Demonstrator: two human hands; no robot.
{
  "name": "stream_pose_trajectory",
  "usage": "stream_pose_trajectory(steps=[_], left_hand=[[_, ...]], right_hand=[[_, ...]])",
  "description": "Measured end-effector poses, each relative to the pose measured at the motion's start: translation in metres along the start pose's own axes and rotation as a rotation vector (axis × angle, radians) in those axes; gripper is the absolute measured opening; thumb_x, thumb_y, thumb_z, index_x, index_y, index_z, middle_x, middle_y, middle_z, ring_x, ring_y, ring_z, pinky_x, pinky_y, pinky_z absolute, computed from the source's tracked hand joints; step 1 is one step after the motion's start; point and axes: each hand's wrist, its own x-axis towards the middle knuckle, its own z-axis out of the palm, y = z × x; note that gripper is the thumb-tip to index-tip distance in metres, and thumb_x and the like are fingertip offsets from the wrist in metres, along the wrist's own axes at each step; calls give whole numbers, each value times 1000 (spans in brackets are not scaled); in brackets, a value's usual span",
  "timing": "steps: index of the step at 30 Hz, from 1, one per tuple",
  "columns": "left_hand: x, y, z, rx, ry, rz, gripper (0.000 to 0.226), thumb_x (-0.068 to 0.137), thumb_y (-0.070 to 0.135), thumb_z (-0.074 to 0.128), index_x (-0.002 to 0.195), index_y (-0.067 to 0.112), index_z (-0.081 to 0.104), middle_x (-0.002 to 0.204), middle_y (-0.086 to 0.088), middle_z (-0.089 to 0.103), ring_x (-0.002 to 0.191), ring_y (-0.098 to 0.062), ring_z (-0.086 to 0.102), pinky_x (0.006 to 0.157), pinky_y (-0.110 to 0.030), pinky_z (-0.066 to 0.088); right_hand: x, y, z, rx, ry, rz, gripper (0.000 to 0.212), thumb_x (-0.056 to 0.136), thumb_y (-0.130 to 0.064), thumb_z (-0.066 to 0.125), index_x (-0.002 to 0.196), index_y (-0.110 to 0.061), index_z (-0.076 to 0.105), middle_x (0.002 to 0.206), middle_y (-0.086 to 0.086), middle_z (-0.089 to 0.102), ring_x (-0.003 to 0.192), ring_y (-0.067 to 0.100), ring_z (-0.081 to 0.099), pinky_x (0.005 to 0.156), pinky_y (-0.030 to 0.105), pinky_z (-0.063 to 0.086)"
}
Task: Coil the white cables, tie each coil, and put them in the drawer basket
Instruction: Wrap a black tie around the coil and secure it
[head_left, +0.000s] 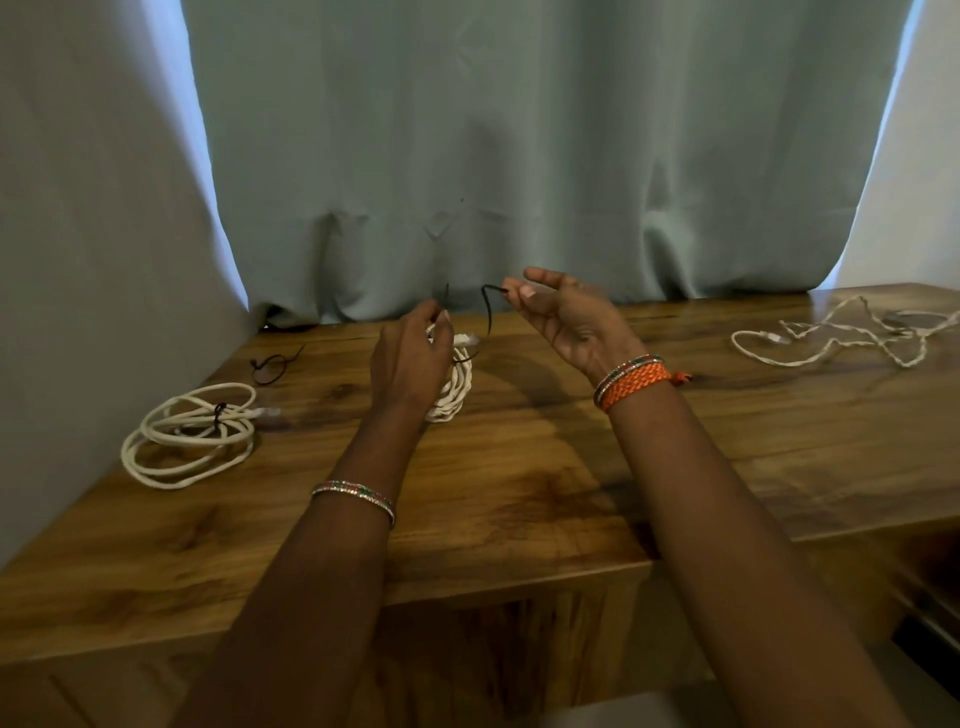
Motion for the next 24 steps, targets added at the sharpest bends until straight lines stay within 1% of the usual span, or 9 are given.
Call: stream_pose_trajectory(steps=[3, 6, 8, 11, 15, 17, 19, 21, 24], left_hand=[[-2, 3, 0, 29, 0, 15, 23, 95, 28, 45, 98, 12, 62, 93, -15, 66, 88, -32, 60, 65, -29, 37], [-3, 3, 0, 51, 2, 27, 25, 95, 28, 44, 99, 11, 62, 95, -16, 66, 90, -33, 60, 67, -32, 39], [-1, 0, -1, 62, 7, 32, 25, 95, 28, 43, 97, 11, 61, 94, -17, 66, 89, -34, 60, 66, -32, 38], [-1, -3, -2, 72, 22, 21, 24, 95, 27, 44, 96, 11, 61, 92, -18, 66, 87, -35, 60, 66, -33, 40], [-2, -3, -2, 110, 33, 19, 23, 95, 28, 43, 97, 12, 60, 91, -18, 65, 86, -36, 60, 65, -34, 40], [-2, -2, -3, 137, 36, 14, 23, 95, 28, 42, 97, 13, 60, 90, -18, 64, 85, -36, 59, 64, -33, 38], [-2, -2, -2, 169, 43, 25, 24, 96, 29, 41, 97, 12, 59, 87, -18, 64, 82, -35, 59, 62, -31, 35], [-3, -1, -2, 197, 45, 50, 26, 96, 29, 41, 95, 12, 59, 86, -18, 64, 81, -35, 59, 61, -31, 35], [-5, 3, -3, 250, 41, 118, 27, 97, 29, 40, 95, 11, 60, 86, -19, 66, 81, -37, 60, 61, -32, 33]], right_hand=[[0, 4, -2, -58, 29, -58, 21, 86, 18, 49, 95, -1, 53, 87, 16, 64, 79, 20, 66, 70, 24, 57], [1, 6, -4, -196, 105, -145, 28, 87, 12, 55, 108, -5, 49, 86, 14, 66, 74, 17, 65, 62, 22, 56], [3, 6, -5, -161, 123, -140, 33, 88, 9, 56, 114, -6, 43, 83, 14, 64, 71, 16, 62, 58, 21, 52], [5, 8, -6, -58, 114, -80, 36, 87, 13, 53, 115, -4, 39, 83, 14, 57, 72, 17, 59, 64, 24, 52], [7, 11, -6, -21, 83, -12, 41, 85, 26, 39, 115, -2, 36, 97, 24, 58, 85, 24, 62, 77, 29, 53], [8, 9, -5, 10, 79, -8, 41, 85, 27, 36, 113, -3, 35, 94, 25, 61, 81, 24, 63, 78, 29, 53], [9, 8, -5, 62, 100, -20, 41, 85, 26, 37, 113, -4, 33, 87, 23, 61, 75, 23, 65, 71, 28, 56], [12, 9, -8, 79, 146, -17, 41, 85, 25, 38, 112, -5, 32, 86, 21, 60, 69, 21, 65, 63, 27, 57], [12, 12, -10, 16, 170, 0, 38, 87, 22, 40, 110, -7, 35, 86, 18, 62, 66, 17, 62, 60, 26, 54]])
